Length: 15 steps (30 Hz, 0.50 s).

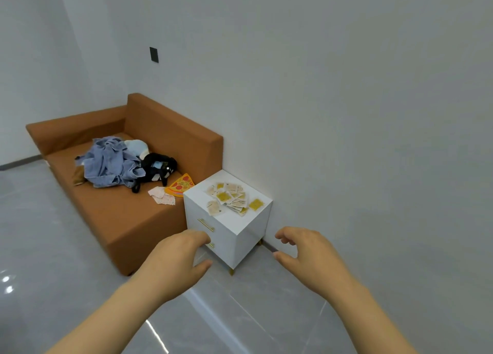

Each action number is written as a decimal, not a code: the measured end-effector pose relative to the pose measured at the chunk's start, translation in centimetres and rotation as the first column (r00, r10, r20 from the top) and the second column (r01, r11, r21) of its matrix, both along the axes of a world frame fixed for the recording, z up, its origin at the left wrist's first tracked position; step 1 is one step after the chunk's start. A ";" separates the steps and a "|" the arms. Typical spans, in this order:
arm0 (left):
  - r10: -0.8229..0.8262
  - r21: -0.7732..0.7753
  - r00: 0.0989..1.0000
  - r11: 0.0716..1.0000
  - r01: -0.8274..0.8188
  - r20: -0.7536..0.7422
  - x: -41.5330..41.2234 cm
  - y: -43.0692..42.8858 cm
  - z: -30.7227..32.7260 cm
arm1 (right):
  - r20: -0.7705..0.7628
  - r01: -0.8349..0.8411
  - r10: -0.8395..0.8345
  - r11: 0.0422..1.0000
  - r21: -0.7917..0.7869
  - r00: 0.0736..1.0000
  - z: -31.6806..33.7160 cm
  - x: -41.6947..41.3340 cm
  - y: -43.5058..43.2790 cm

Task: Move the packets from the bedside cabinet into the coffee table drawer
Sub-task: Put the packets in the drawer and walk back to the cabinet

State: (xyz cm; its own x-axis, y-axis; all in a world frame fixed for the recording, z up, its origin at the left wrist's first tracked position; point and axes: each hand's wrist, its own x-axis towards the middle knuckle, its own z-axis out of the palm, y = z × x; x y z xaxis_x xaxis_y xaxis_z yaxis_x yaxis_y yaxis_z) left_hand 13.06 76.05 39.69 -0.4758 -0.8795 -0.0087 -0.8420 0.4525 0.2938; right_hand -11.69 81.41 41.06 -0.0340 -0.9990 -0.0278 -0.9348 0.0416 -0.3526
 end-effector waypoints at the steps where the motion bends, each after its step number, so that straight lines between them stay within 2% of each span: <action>1: 0.010 0.010 1.000 1.000 -0.010 -0.002 0.2 -1.6 -0.5 | -0.002 -0.006 0.006 1.000 0.011 1.000 -0.5 -0.1 -1.7; 7: 0.028 0.045 1.000 0.999 -0.028 0.010 1.6 -13.0 -3.3 | -0.001 0.000 0.000 0.999 0.037 1.000 -3.0 0.7 -12.9; 15: -0.011 0.116 0.999 0.993 0.007 0.037 4.8 -27.7 -5.6 | 0.055 0.087 -0.096 0.985 0.152 0.994 -6.2 3.4 -26.0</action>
